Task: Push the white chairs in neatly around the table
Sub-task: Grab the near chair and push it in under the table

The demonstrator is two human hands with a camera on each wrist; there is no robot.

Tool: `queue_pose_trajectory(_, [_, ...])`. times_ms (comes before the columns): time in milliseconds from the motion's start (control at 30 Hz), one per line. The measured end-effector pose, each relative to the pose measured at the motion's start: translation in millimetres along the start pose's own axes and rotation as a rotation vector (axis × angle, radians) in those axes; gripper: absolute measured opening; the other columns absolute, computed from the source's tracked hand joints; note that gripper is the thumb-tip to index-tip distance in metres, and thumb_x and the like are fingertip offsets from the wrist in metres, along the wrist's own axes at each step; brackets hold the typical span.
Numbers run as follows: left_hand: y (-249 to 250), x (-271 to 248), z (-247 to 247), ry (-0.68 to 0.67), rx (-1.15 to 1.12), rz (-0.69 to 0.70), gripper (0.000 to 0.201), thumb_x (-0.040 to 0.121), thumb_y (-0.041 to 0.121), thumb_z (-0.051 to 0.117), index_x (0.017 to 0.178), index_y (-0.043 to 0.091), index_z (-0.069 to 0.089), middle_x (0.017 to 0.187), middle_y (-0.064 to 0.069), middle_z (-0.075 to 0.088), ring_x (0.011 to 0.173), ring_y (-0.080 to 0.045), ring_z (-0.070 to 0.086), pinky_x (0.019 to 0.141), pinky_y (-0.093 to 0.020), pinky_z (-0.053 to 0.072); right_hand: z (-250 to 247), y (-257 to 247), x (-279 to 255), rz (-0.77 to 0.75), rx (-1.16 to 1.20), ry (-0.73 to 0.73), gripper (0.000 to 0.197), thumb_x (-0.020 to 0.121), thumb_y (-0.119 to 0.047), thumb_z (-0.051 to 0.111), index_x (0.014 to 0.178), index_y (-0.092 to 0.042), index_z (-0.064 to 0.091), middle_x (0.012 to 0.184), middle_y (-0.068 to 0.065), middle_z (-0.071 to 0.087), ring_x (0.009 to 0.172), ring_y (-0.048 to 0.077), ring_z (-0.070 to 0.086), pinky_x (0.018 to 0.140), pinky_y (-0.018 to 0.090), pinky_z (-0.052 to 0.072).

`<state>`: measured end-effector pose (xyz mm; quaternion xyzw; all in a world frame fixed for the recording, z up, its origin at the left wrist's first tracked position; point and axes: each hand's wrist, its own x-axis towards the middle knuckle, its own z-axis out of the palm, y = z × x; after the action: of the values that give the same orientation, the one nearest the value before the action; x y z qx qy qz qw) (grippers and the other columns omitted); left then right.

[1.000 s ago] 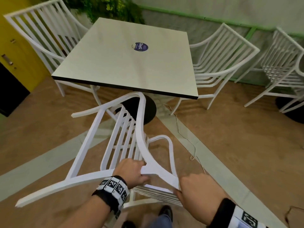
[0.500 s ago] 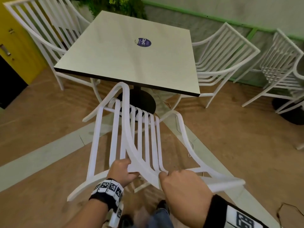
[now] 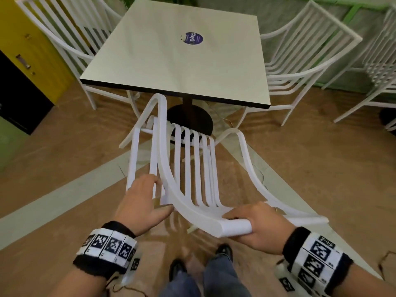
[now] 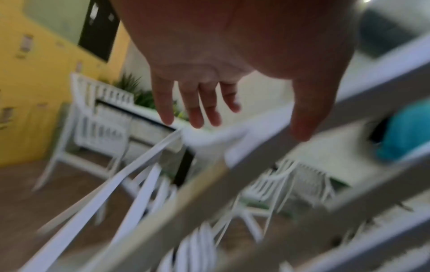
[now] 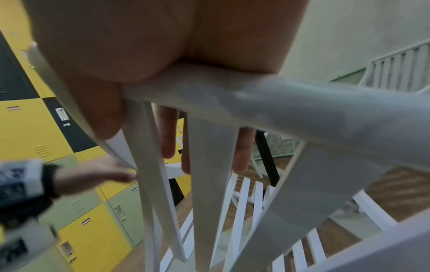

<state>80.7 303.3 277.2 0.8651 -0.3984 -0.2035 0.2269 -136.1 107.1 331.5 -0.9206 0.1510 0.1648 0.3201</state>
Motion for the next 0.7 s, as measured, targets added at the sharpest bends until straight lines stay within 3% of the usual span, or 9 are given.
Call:
queue_pose_trajectory(67, [27.5,-9.5,-26.7,-0.054,-0.047,0.188,0.058,0.068,0.042,0.064,0.12,0.031,0.041,0.12,0.011,0.047,0.111,-0.005,0.043,0.095,-0.031,0.043,2.1,0.8,-0.5,0.011,0.007,0.02,0.031,0.073,-0.037,0.07,0.104,-0.04,0.067,0.093,-0.017,0.073,0.082,-0.004,0.062,0.066,0.011,0.043])
queue_pose_trajectory(133, [60.7,-14.5,-47.9,-0.119,-0.02,0.372,0.061,0.071,0.044,0.056,0.128,0.031,0.04,0.131,0.01,0.047,0.121,-0.003,0.04,0.102,-0.03,0.038,3.5,-3.1,-0.4,0.01,0.014,0.041,0.029,0.074,-0.042,0.068,0.102,-0.04,0.067,0.089,-0.016,0.073,0.078,-0.003,0.062,0.06,0.008,0.036])
queue_pose_trajectory(200, [92.8,-17.7,-60.4,-0.173,0.061,0.523,0.063,0.077,0.056,0.054,0.131,0.028,0.041,0.133,0.009,0.049,0.122,-0.004,0.041,0.102,-0.028,0.036,6.6,-10.5,4.1,-0.007,0.024,0.036,0.027,0.074,-0.046,0.065,0.099,-0.037,0.068,0.085,-0.011,0.073,0.075,0.003,0.064,0.058,0.011,0.035])
queue_pose_trajectory(267, [120.4,-21.7,-60.9,-0.244,0.16,0.601,0.071,0.076,0.071,0.052,0.131,0.028,0.041,0.128,0.01,0.052,0.114,-0.006,0.047,0.096,-0.026,0.04,12.8,-20.8,13.3,0.014,-0.022,0.003,0.027,0.072,-0.048,0.06,0.093,-0.032,0.066,0.081,-0.005,0.072,0.073,0.01,0.064,0.059,0.021,0.043])
queue_pose_trajectory(333, [135.2,-25.3,-49.8,-0.314,0.286,0.582,0.076,0.071,0.076,0.054,0.13,0.03,0.039,0.121,0.011,0.055,0.105,-0.008,0.051,0.089,-0.029,0.045,21.5,-29.1,23.3,0.026,-0.02,-0.038,0.027,0.066,-0.051,0.056,0.082,-0.029,0.061,0.077,-0.005,0.069,0.071,0.011,0.063,0.066,0.031,0.053])
queue_pose_trajectory(400, [137.0,-28.9,-37.8,-0.37,0.396,0.48,0.068,0.073,0.067,0.059,0.127,0.03,0.039,0.115,0.008,0.059,0.097,-0.012,0.056,0.083,-0.033,0.05,25.8,-33.0,29.1,0.013,-0.011,-0.047,0.026,0.067,-0.044,0.063,0.085,-0.026,0.063,0.079,-0.004,0.068,0.071,0.012,0.063,0.069,0.033,0.055])
queue_pose_trajectory(533, [118.6,-35.0,-35.5,-0.456,0.553,0.22,0.031,0.086,0.031,0.058,0.116,0.024,0.052,0.104,-0.001,0.063,0.087,-0.019,0.061,0.073,-0.03,0.05,23.1,-2.0,19.8,0.11,-0.131,-0.075,0.047,0.073,-0.05,0.063,0.117,-0.034,0.059,0.1,-0.008,0.071,0.086,0.014,0.064,0.076,0.03,0.052])
queue_pose_trajectory(633, [104.9,-39.5,-40.4,-0.534,0.621,0.195,0.023,0.089,0.022,0.054,0.111,0.023,0.059,0.104,-0.001,0.063,0.088,-0.018,0.06,0.076,-0.027,0.048,27.7,39.6,8.3,0.243,-0.184,-0.1,0.03,0.077,-0.049,0.06,0.106,-0.041,0.062,0.097,-0.008,0.072,0.084,0.013,0.064,0.074,0.031,0.052])
queue_pose_trajectory(700, [99.6,-39.7,-45.6,-0.551,0.628,0.227,0.023,0.09,0.022,0.052,0.112,0.024,0.057,0.104,-0.001,0.061,0.086,-0.017,0.056,0.071,-0.025,0.041,32.1,51.2,5.1,0.262,-0.224,-0.084,0.022,0.081,-0.044,0.056,0.1,-0.038,0.065,0.09,-0.004,0.072,0.079,0.016,0.064,0.07,0.031,0.051])
